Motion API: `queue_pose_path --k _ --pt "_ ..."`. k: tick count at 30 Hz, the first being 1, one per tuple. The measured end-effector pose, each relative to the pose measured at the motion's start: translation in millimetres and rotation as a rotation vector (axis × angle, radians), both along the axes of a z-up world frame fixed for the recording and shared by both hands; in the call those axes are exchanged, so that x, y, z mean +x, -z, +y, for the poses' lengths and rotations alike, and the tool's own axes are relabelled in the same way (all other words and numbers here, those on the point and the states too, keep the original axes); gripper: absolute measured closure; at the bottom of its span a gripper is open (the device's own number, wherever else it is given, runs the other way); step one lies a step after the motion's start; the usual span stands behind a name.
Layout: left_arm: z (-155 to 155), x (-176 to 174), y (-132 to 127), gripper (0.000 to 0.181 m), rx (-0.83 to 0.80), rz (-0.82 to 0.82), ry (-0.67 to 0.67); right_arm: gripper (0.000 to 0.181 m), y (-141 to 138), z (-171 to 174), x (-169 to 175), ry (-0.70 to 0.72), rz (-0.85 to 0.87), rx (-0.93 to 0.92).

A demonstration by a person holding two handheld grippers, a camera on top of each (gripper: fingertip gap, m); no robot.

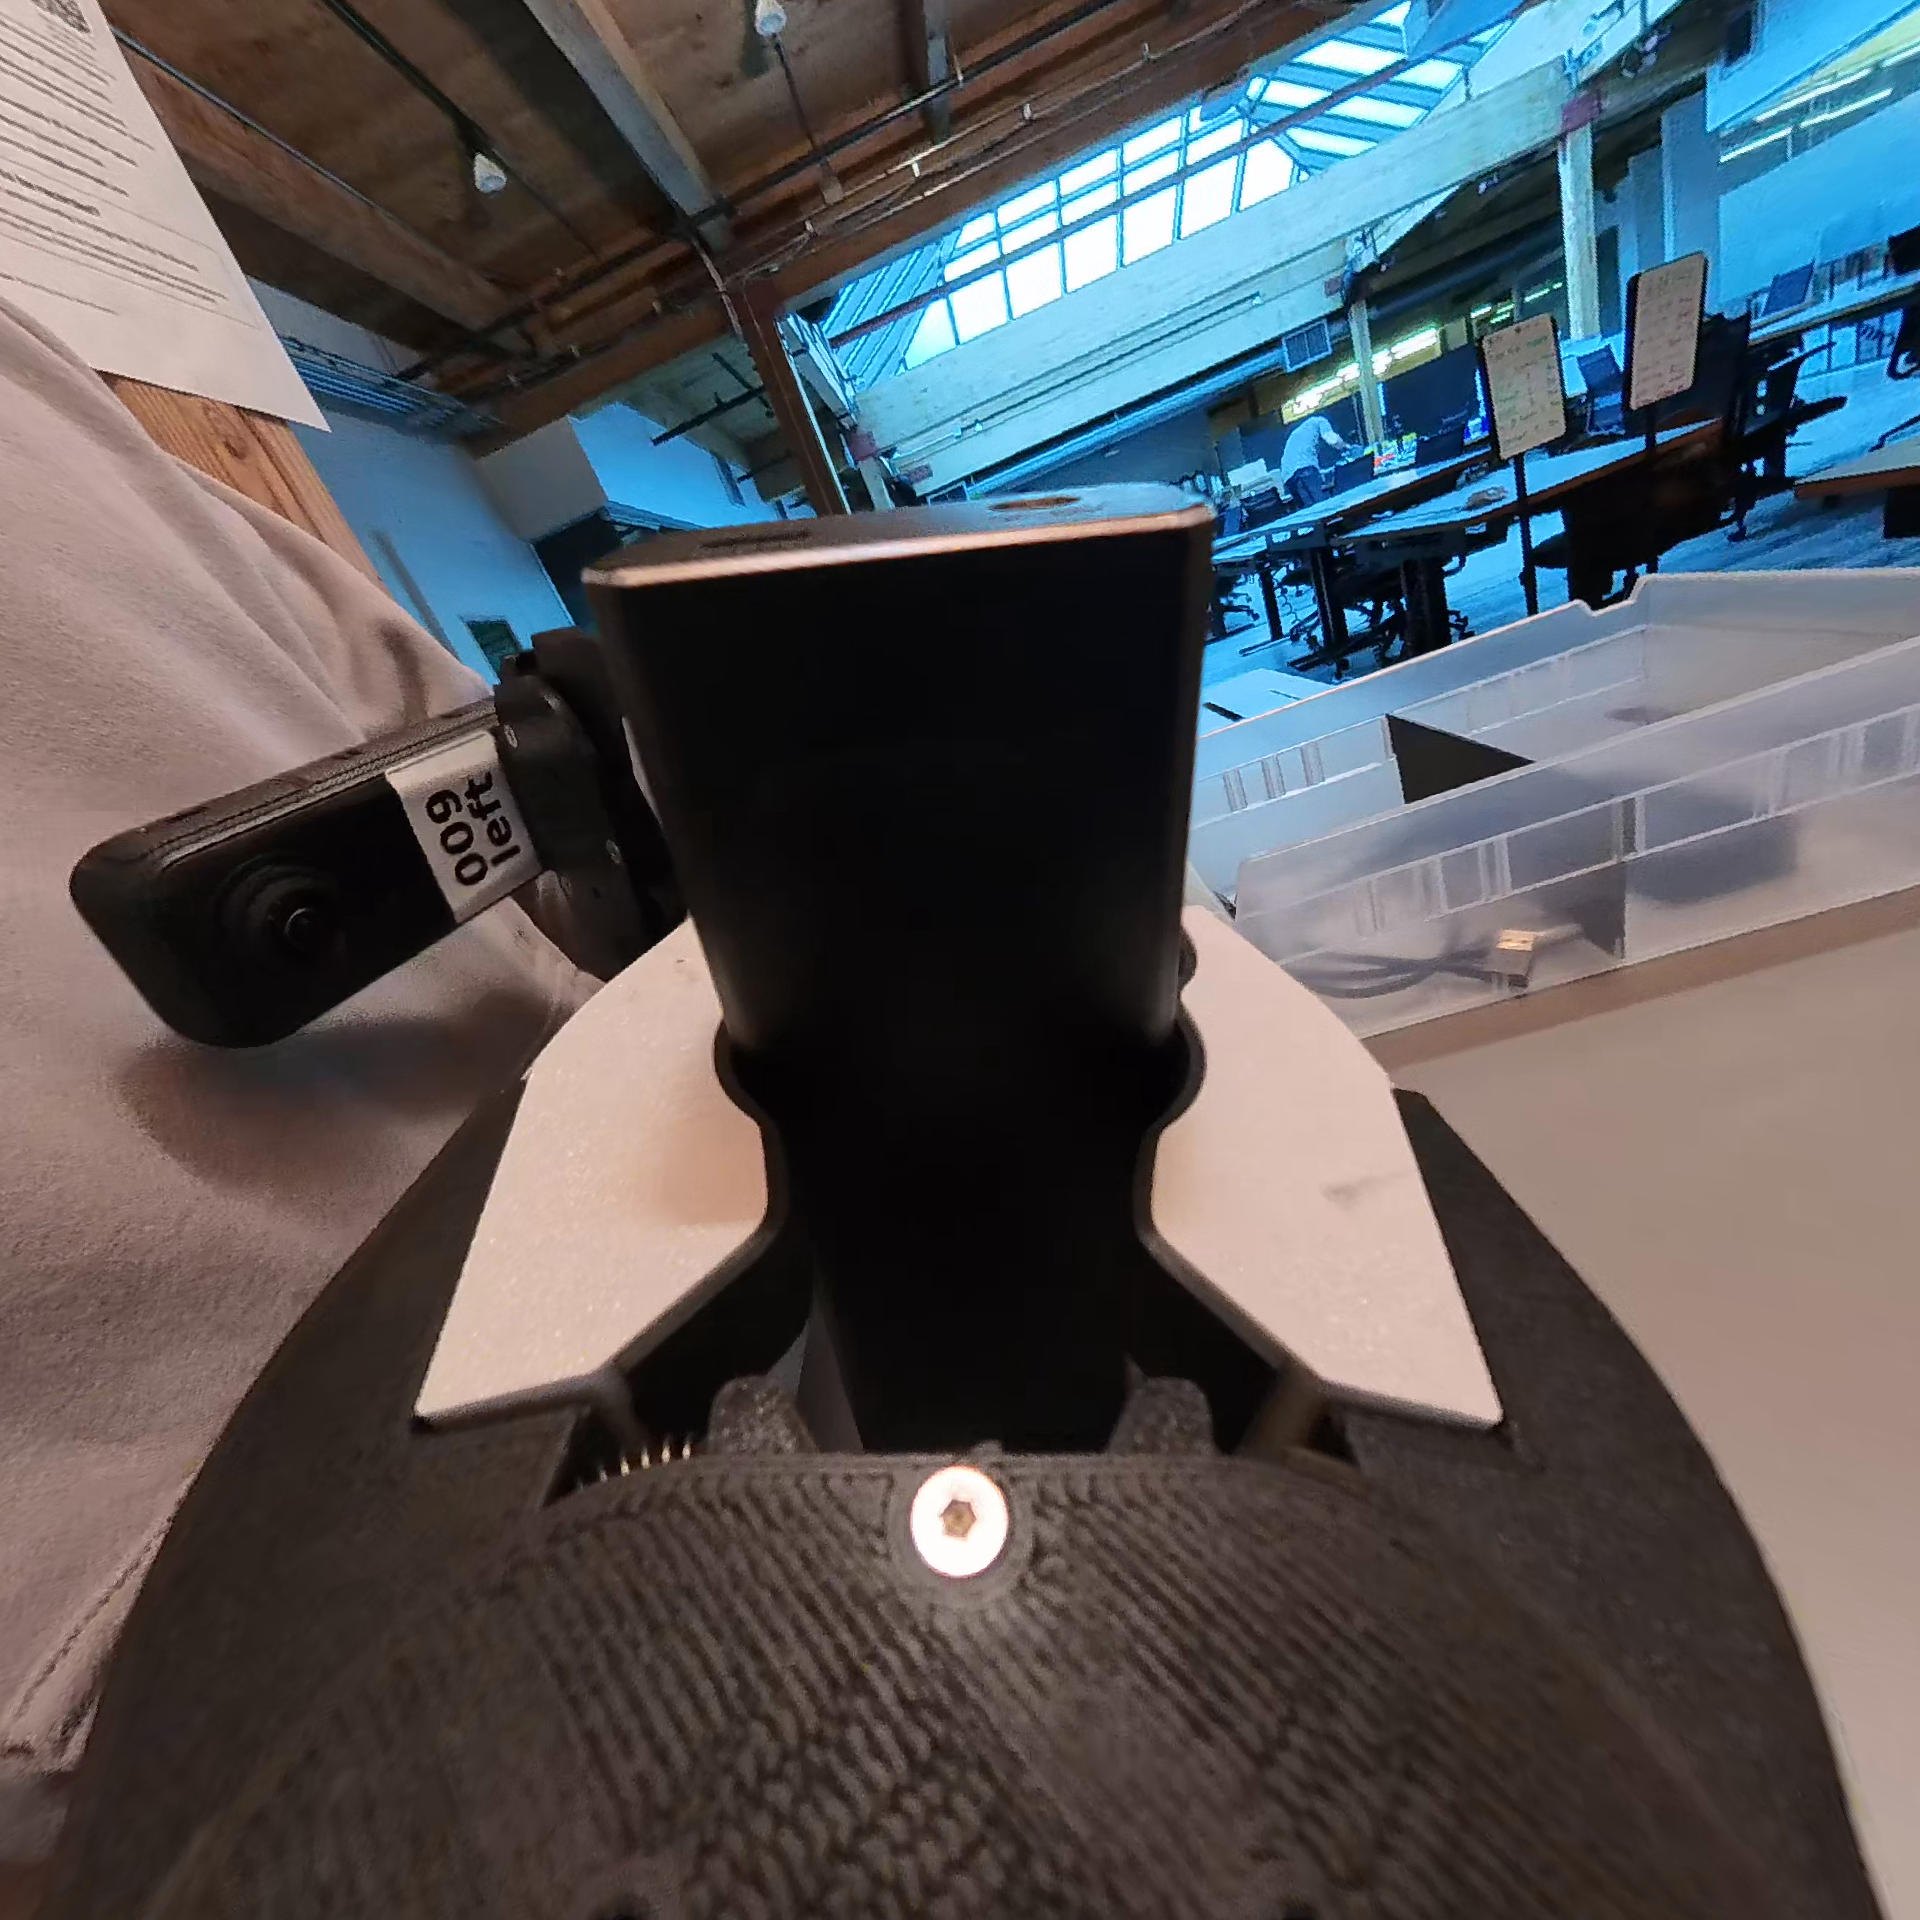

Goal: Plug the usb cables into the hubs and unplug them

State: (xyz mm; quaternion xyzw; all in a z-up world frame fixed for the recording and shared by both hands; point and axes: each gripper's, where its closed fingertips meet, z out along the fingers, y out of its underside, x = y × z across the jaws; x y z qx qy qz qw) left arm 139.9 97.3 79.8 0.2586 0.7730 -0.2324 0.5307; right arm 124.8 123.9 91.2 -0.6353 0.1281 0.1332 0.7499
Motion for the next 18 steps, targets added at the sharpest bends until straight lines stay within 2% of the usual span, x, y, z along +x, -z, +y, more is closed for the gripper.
queue_pose_path --k 4,9,17,18 --pt "2.5 7.6 3.7 0.176 0.019 0.010 -0.074 0.107 2.1 3.4 4.3 0.006 0.021 -0.008" --pt "2.1 7.0 2.9 0.176 0.093 -0.057 -0.042 0.107 2.6 5.2 5.7 0.024 0.021 -0.001" --pt "-5.7 3.7 0.6 0.175 -0.074 0.100 0.006 0.108 -2.2 1.9 5.5 0.008 0.007 0.042" --pt "-4.2 5.0 -4.4 0.166 -0.112 0.110 0.009 0.108 -2.8 1.0 5.3 0.008 -0.002 0.040"
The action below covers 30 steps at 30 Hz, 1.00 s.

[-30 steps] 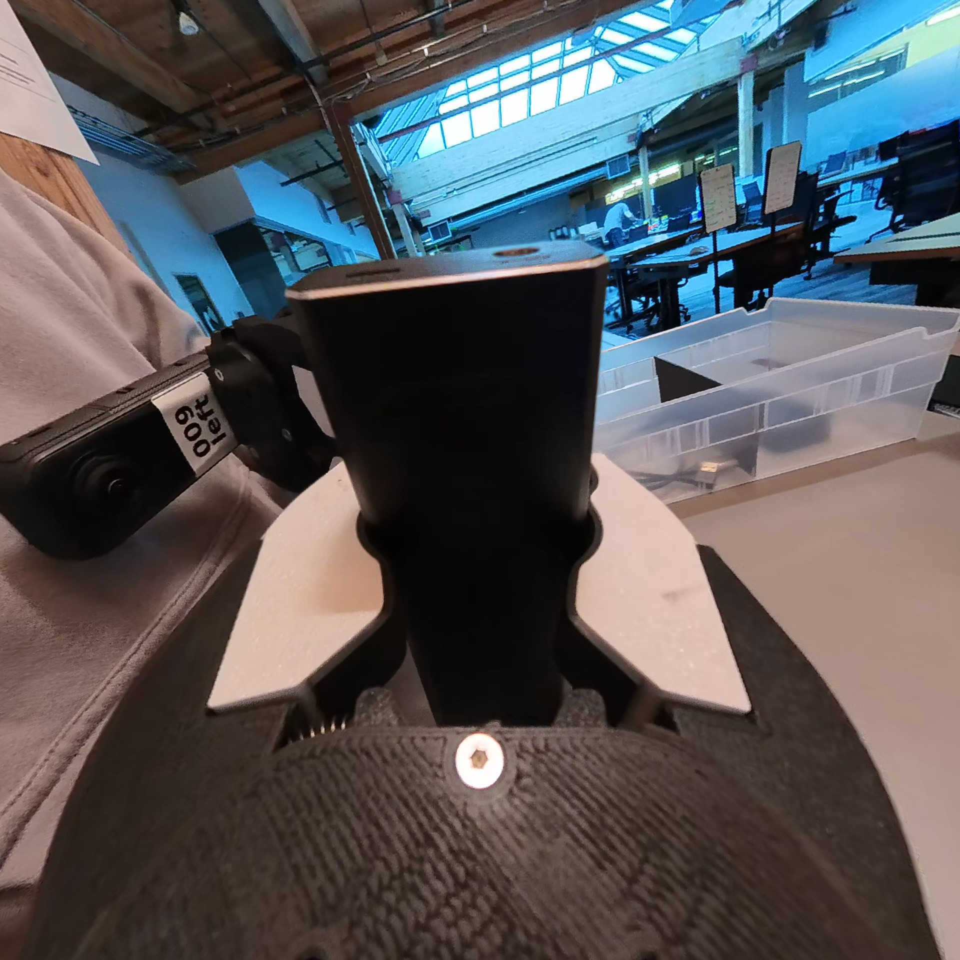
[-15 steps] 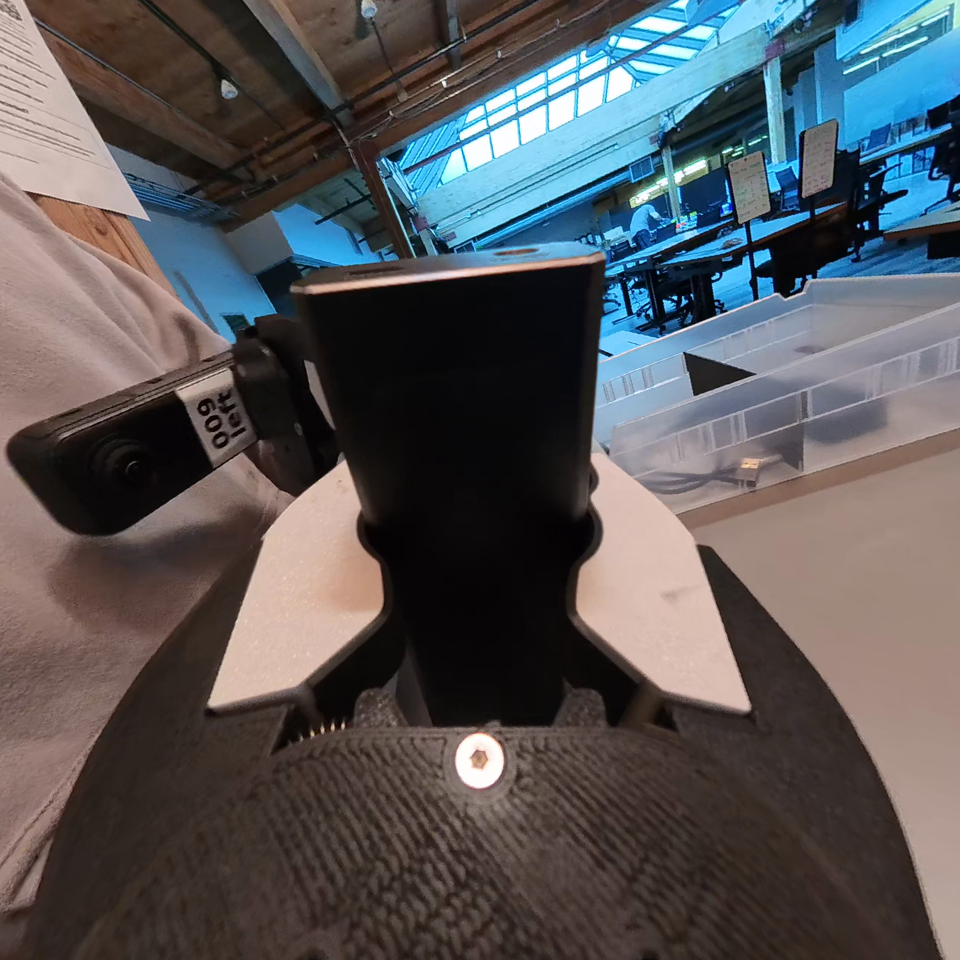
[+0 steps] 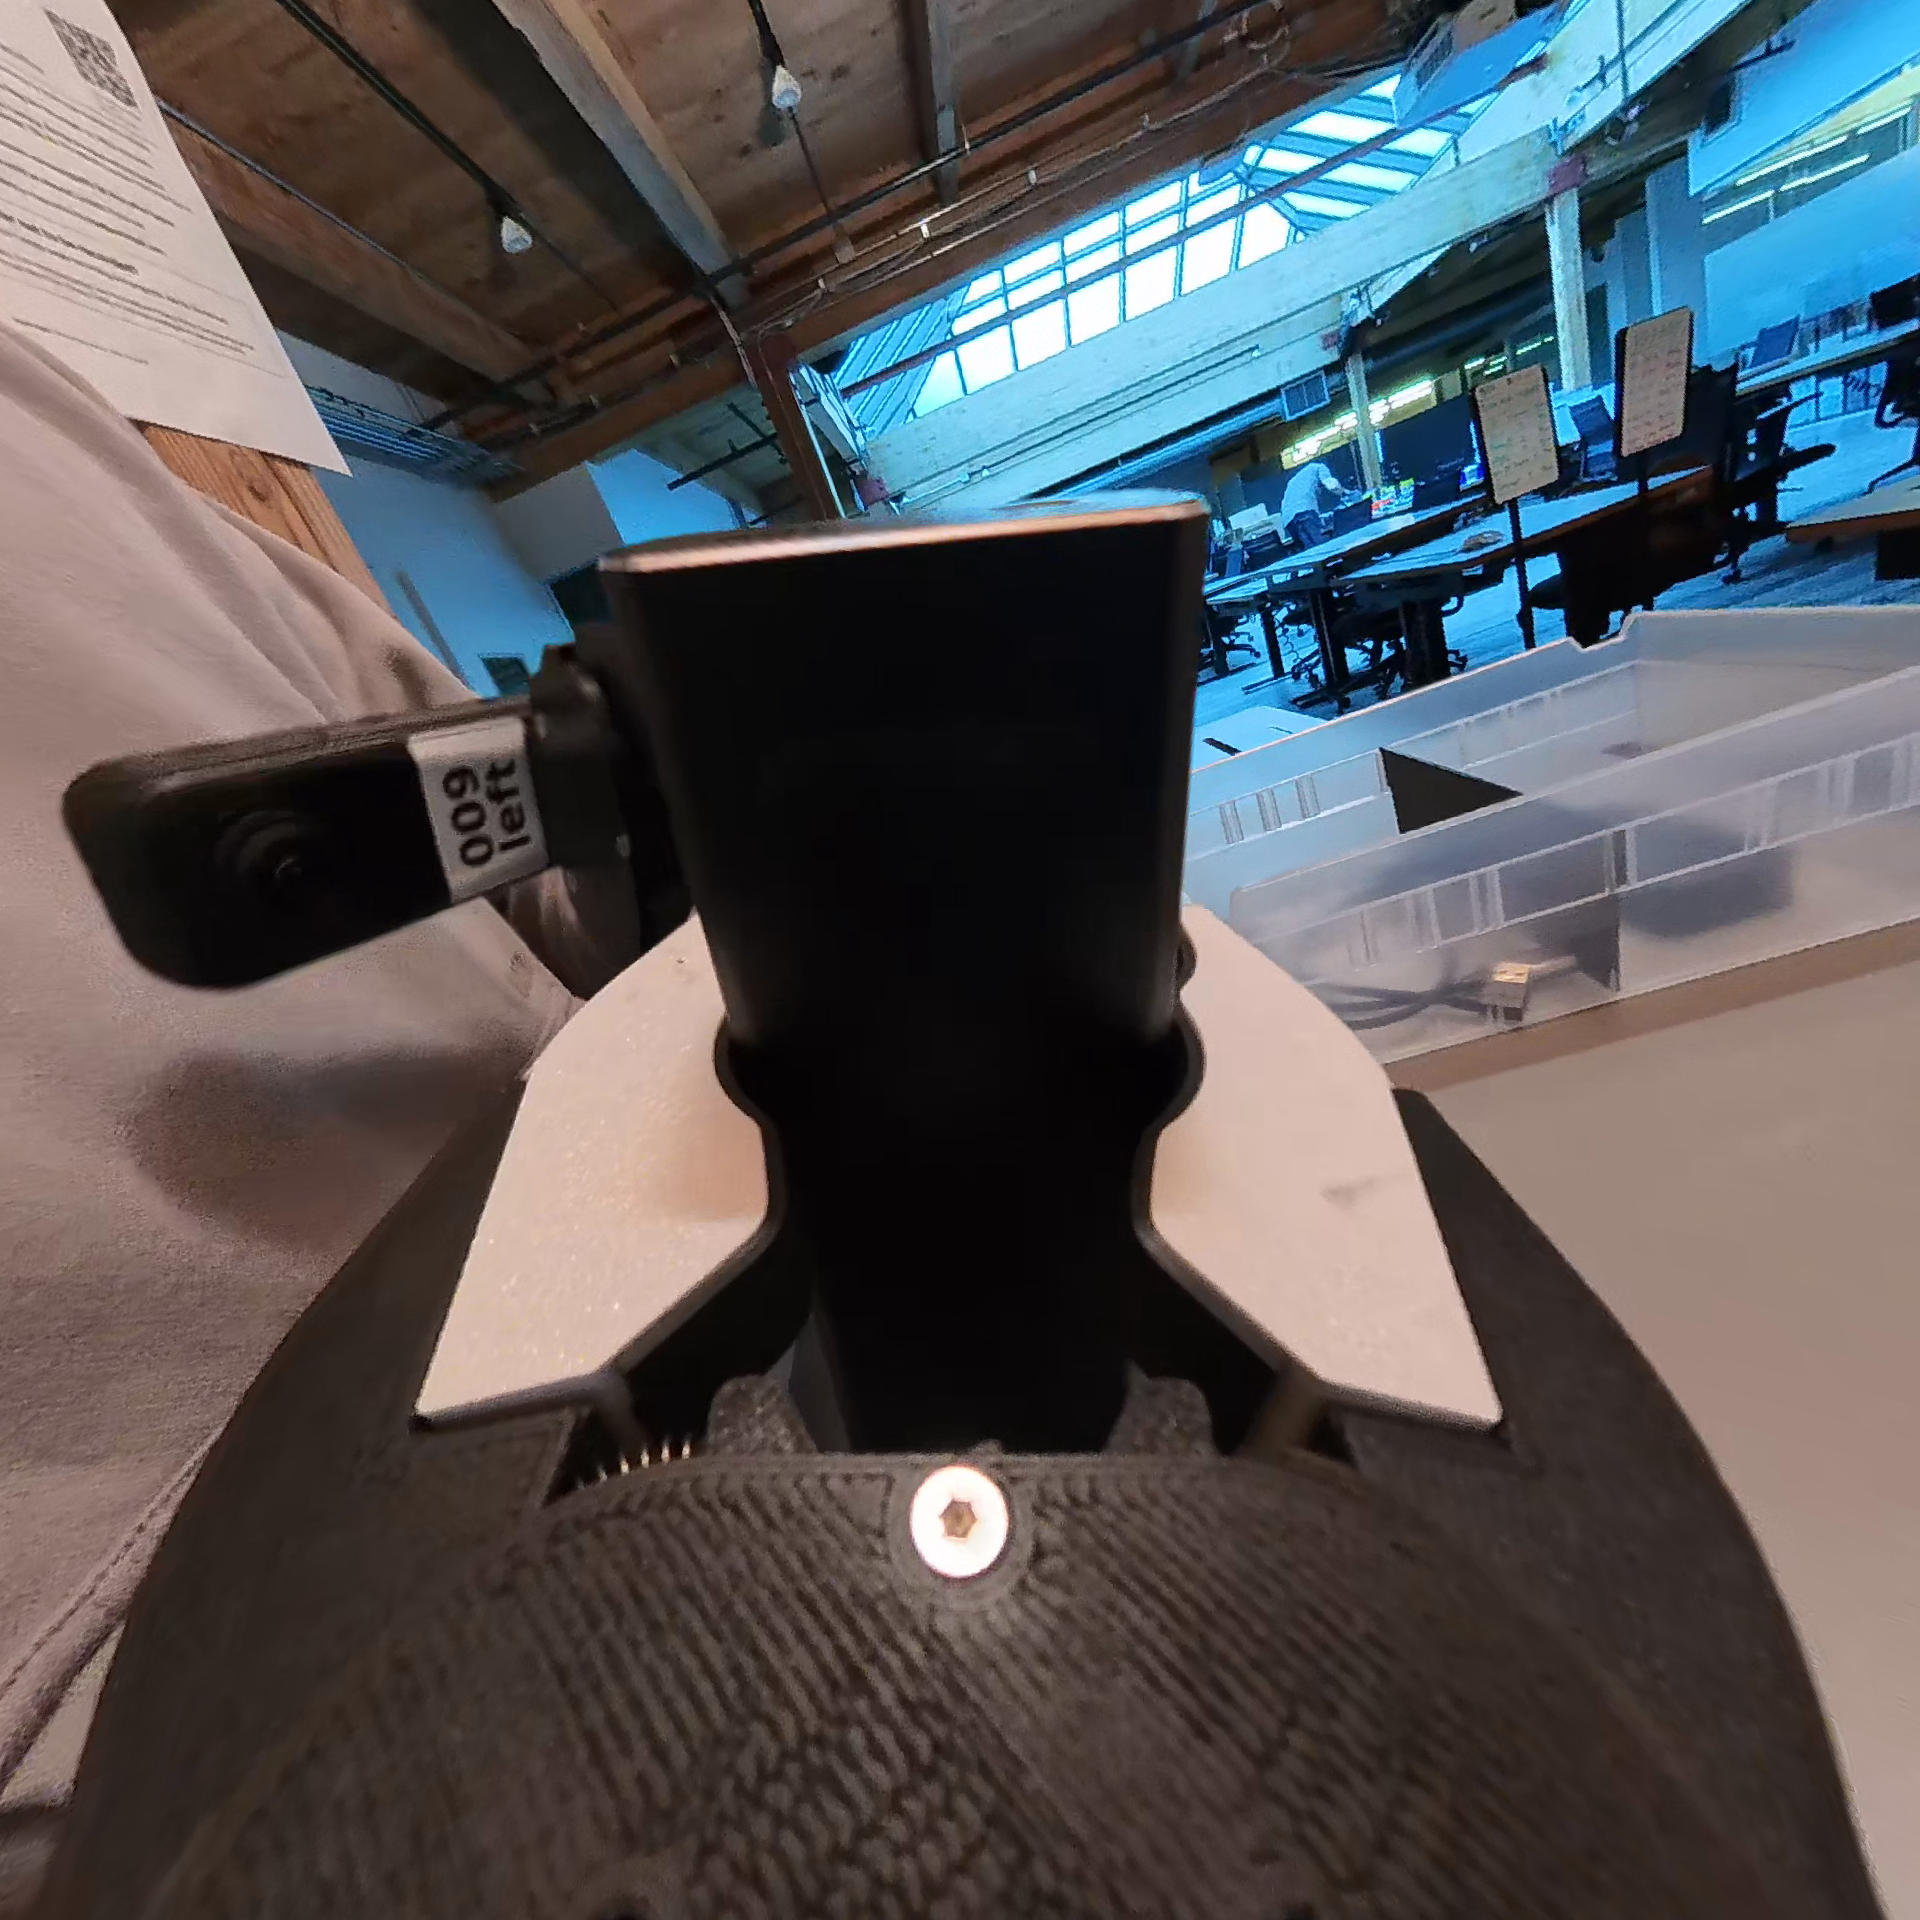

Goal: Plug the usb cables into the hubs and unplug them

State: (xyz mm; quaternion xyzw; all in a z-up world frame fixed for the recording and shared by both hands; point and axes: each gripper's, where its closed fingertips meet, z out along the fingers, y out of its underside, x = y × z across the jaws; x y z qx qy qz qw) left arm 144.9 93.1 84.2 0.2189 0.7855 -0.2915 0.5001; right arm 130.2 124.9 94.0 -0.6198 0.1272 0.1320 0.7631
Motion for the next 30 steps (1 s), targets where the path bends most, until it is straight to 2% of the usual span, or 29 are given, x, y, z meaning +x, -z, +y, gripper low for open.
queue_pose_path --k 1,3,7,10,11,13,14,18,22,27,30 --pt "3 2 -4 0.157 -0.040 0.036 -0.009 0.108 -1 -2 1 0.010 -0.013 -0.005" --pt "12 2 -5 0.151 -0.133 0.200 -0.021 0.108 -1 -9 1 0.029 -0.035 -0.024" --pt "14 -13 -3 0.158 -0.396 0.777 0.014 0.108 -6 -15 -4 0.029 -0.102 -0.029" --pt "12 -17 1 0.157 -0.494 1.056 0.003 0.108 -12 -11 -7 0.016 -0.127 -0.015" --pt "11 -17 2 0.158 -0.517 1.088 0.006 0.108 -13 -9 -8 0.015 -0.130 -0.015" --pt "11 -18 -1 0.177 -0.563 1.094 0.030 0.108 -11 -5 -9 0.009 -0.137 -0.039" --pt "12 -17 1 0.179 -0.557 1.090 0.021 0.108 -11 -5 -8 0.016 -0.138 -0.044" --pt "14 -16 11 0.179 -0.541 1.048 -0.011 0.108 -1 -1 -7 0.009 -0.135 -0.122" --pt "10 -14 9 0.180 -0.678 1.108 -0.004 0.107 -1 -2 -6 -0.012 -0.073 -0.088" --pt "3 -15 24 0.180 -0.655 1.132 -0.038 0.108 8 -7 -3 0.000 -0.039 -0.109" --pt "0 -20 21 0.179 -0.677 1.184 0.012 0.108 8 -9 -8 -0.031 -0.057 -0.136"
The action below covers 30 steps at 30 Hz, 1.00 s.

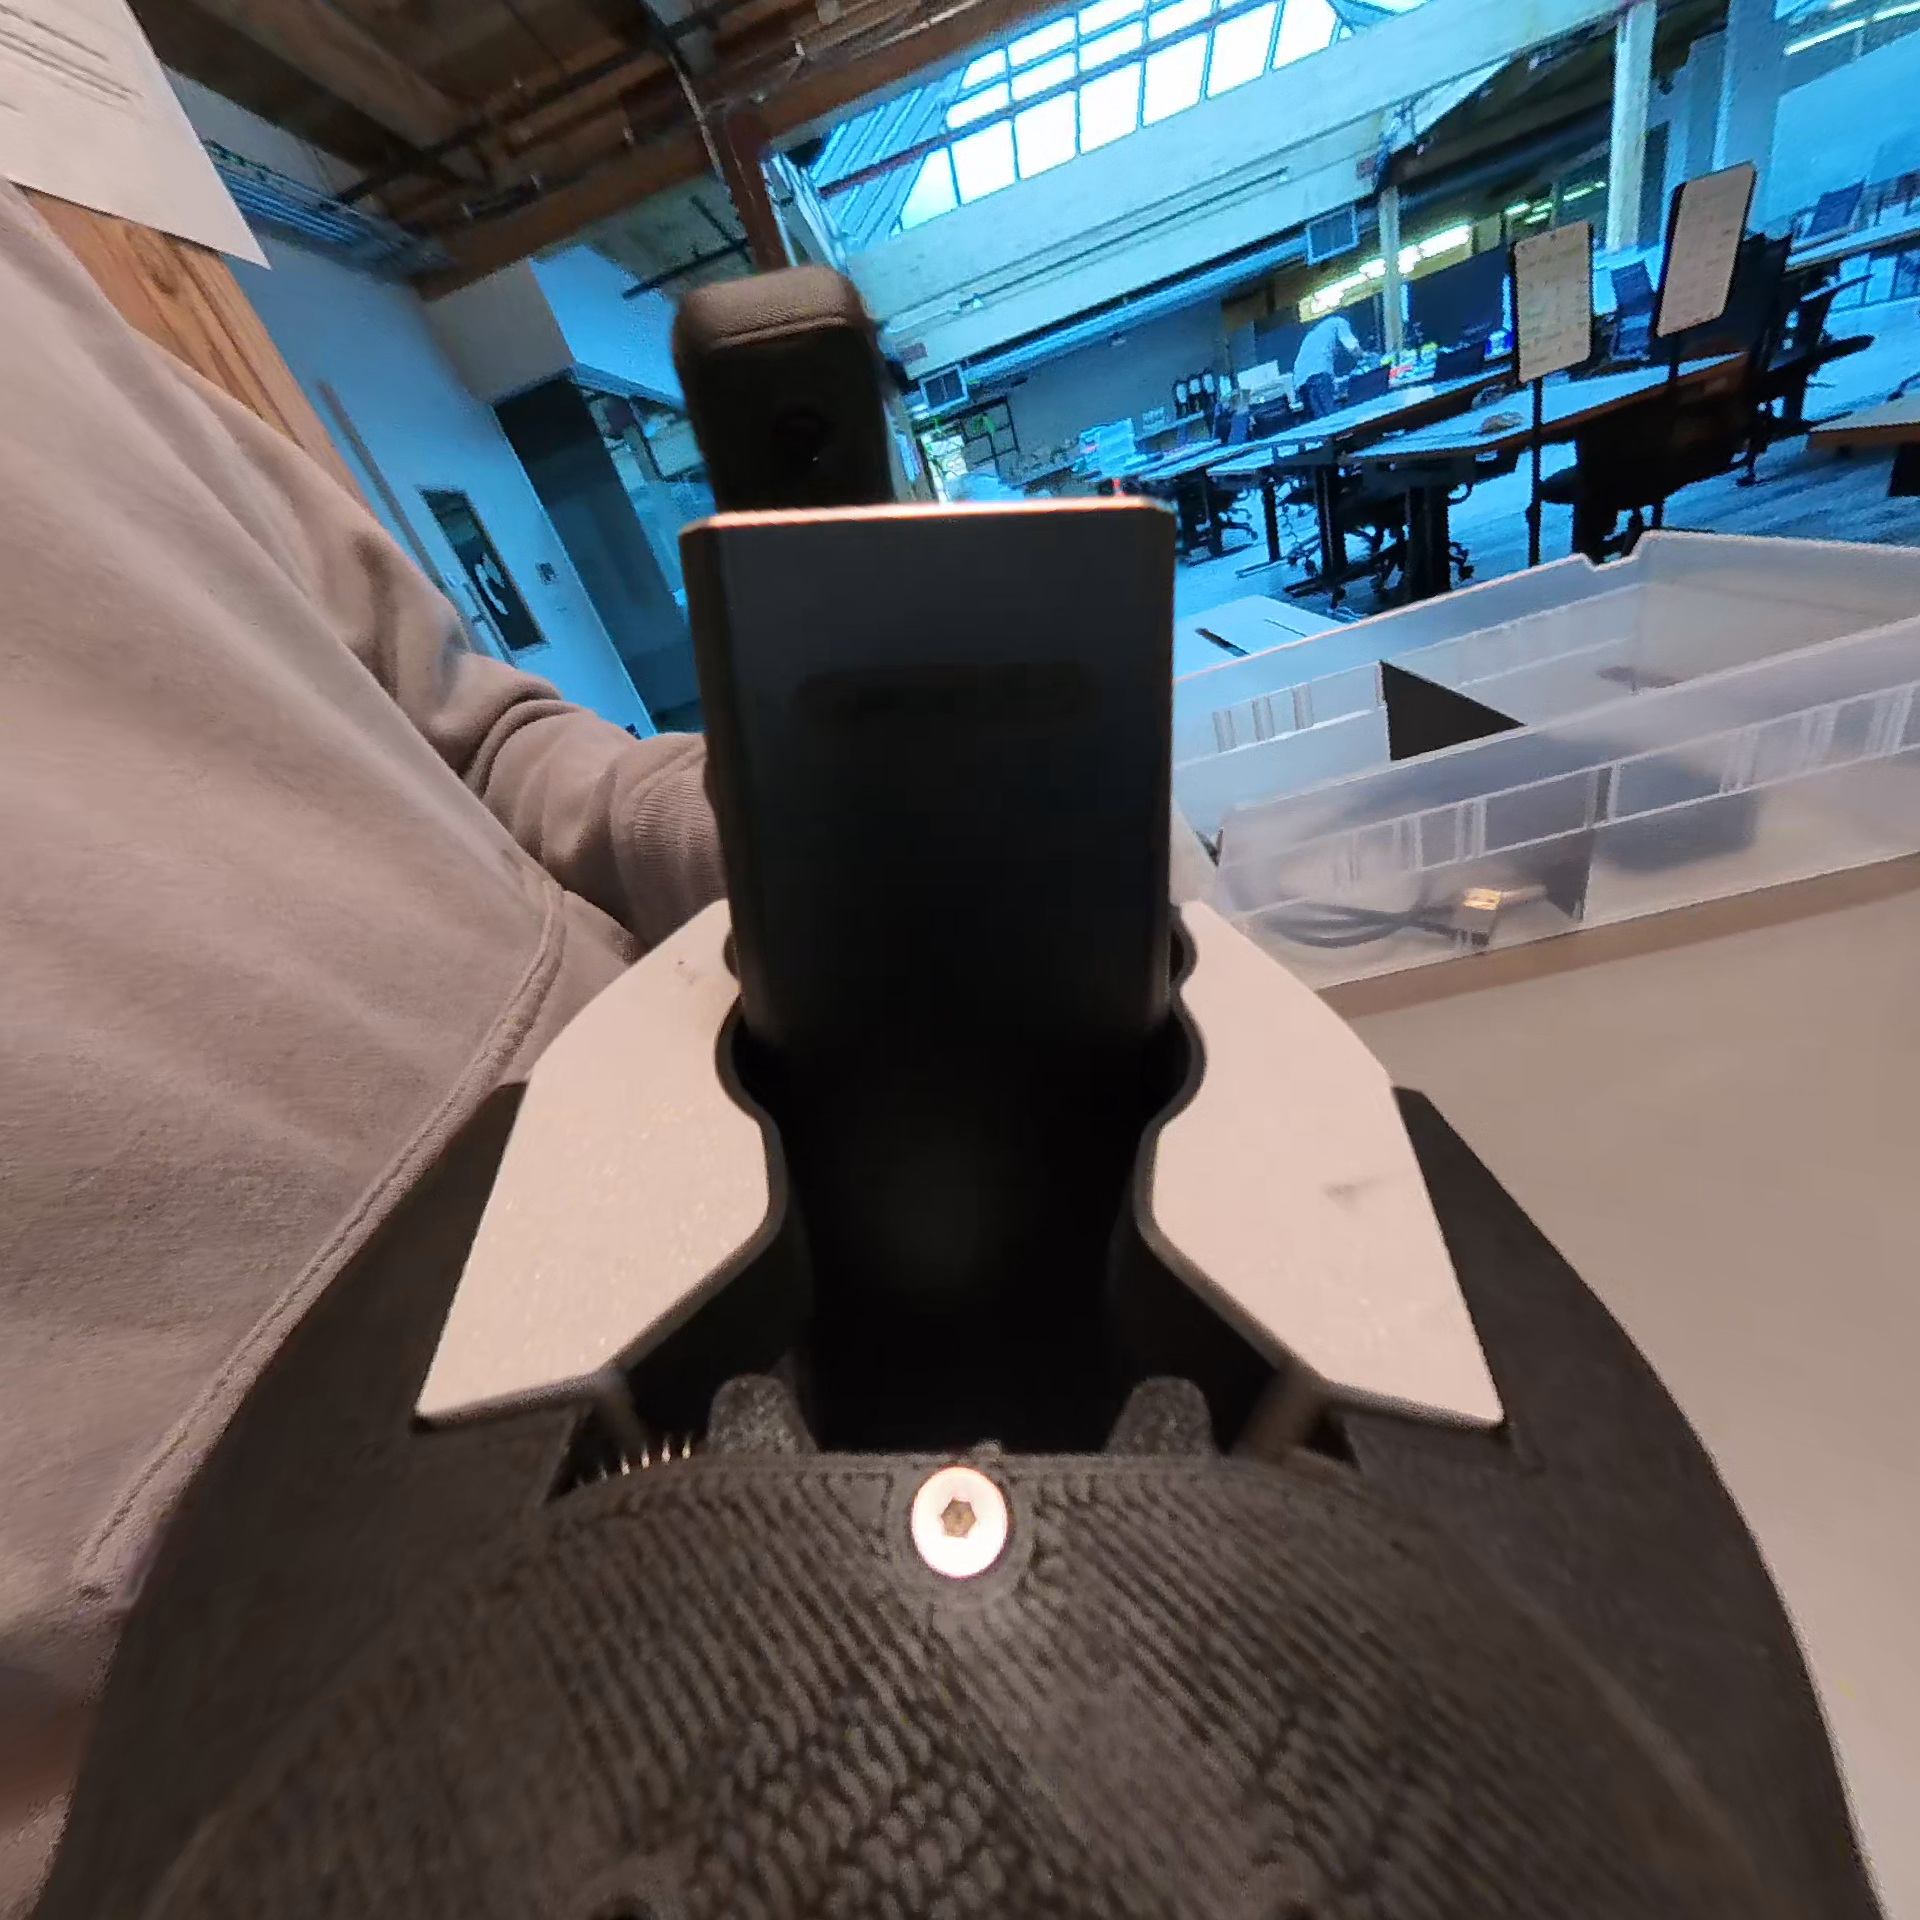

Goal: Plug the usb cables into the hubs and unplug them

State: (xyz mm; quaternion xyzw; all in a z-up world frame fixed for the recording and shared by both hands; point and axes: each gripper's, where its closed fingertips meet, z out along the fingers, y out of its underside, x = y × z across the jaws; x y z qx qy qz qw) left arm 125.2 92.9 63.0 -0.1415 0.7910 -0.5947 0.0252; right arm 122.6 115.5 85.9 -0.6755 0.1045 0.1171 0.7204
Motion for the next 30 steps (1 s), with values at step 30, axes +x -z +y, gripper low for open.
queue_pose_path --k 30 --pt "-20 -5 -88 0.120 0.131 -0.271 0.213 0.101 23 34 2 0.107 -0.181 -0.336"
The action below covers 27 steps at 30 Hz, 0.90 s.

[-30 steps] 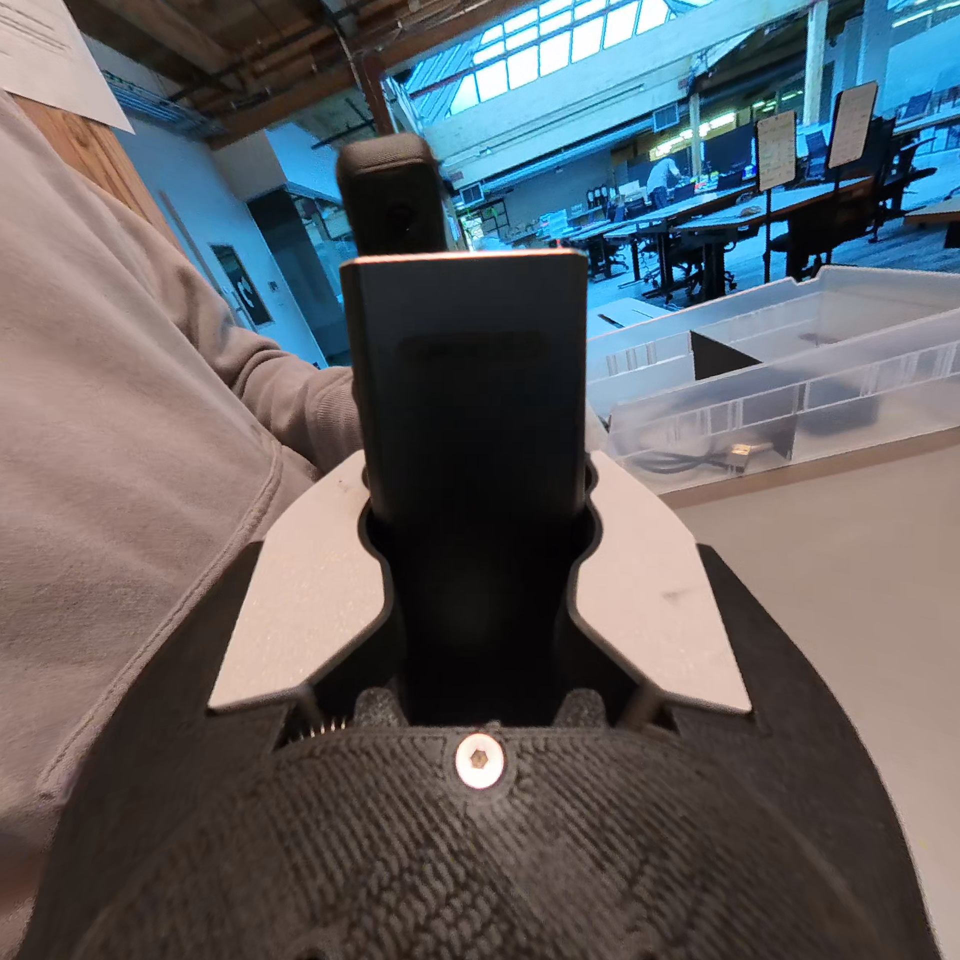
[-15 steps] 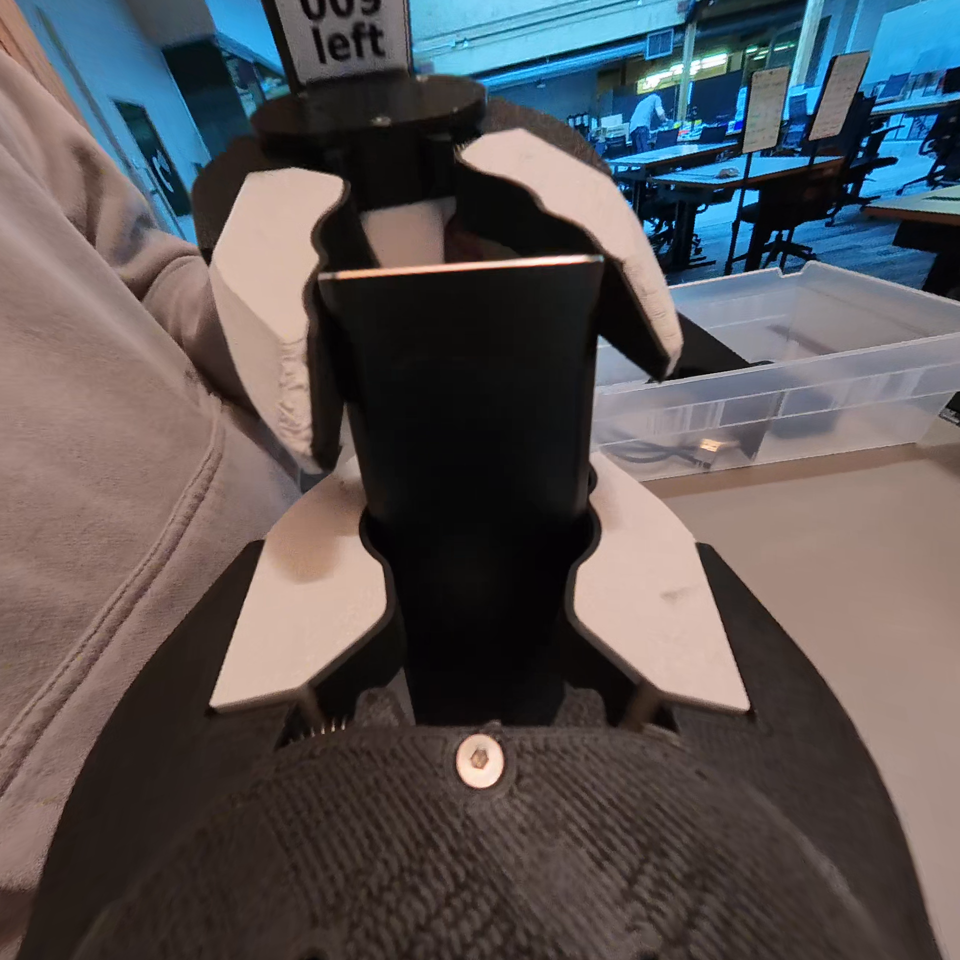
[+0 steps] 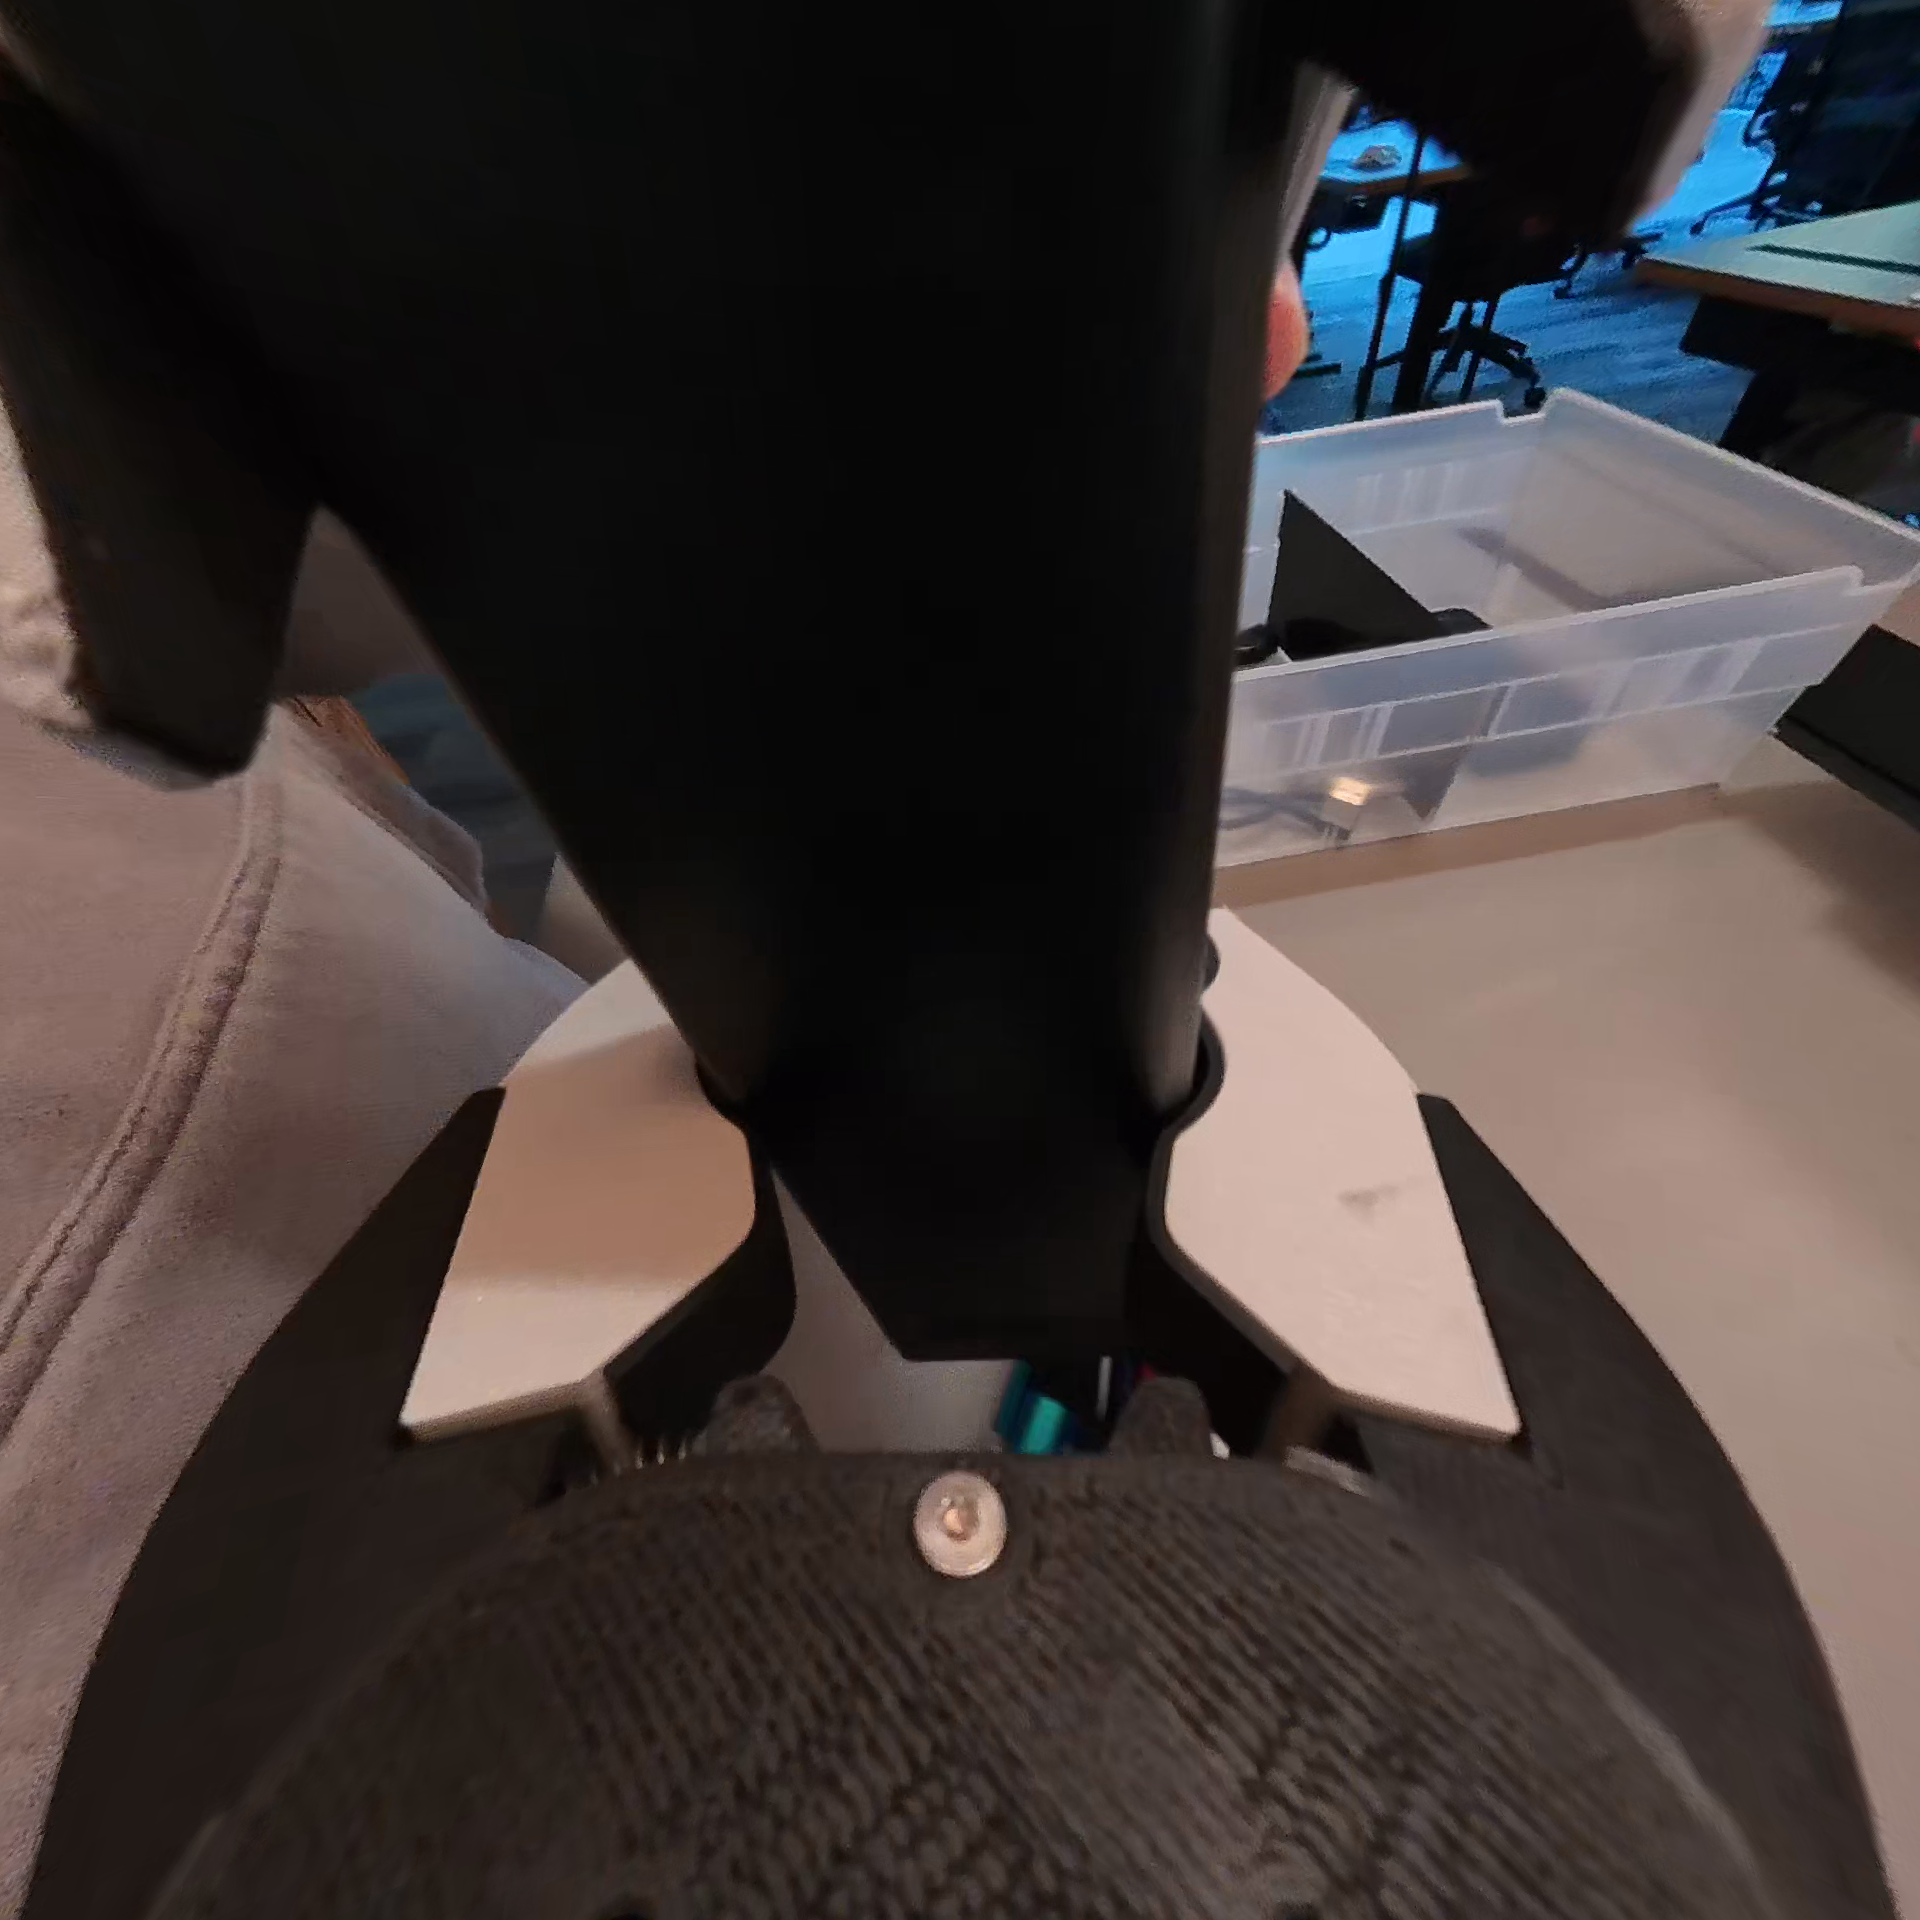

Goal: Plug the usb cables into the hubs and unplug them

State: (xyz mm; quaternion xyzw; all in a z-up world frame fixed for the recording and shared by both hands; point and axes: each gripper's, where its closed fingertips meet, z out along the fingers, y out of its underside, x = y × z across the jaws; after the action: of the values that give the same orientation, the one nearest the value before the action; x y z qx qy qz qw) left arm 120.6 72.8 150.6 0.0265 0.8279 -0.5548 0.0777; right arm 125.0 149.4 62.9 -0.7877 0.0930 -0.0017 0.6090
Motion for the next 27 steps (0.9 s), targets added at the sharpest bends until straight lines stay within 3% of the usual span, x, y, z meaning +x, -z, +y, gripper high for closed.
queue_pose_path --k 3,9,15,19,21,23,27 --pt "2 4 -4 0.120 -0.011 -0.005 -0.018 0.100 -5 -1 8 0.055 0.011 0.031" --pt "3 4 -4 0.120 -0.033 0.038 -0.005 0.103 -1 7 0 0.001 0.031 -0.010" --pt "6 4 -7 0.120 -0.056 0.070 -0.014 0.106 -7 7 1 0.014 -0.001 0.071" --pt "15 9 -22 0.107 -0.132 0.125 -0.051 0.106 -10 3 7 0.034 0.004 0.085" --pt "33 18 -41 0.106 -0.194 0.115 -0.089 0.106 -12 -5 11 0.057 0.012 0.091" --pt "68 45 -51 0.106 -0.194 0.074 -0.213 0.107 -17 -15 16 0.085 0.019 0.113" --pt "175 119 -25 0.113 0.026 0.068 -0.613 0.106 -19 -38 22 0.144 -0.002 0.100"
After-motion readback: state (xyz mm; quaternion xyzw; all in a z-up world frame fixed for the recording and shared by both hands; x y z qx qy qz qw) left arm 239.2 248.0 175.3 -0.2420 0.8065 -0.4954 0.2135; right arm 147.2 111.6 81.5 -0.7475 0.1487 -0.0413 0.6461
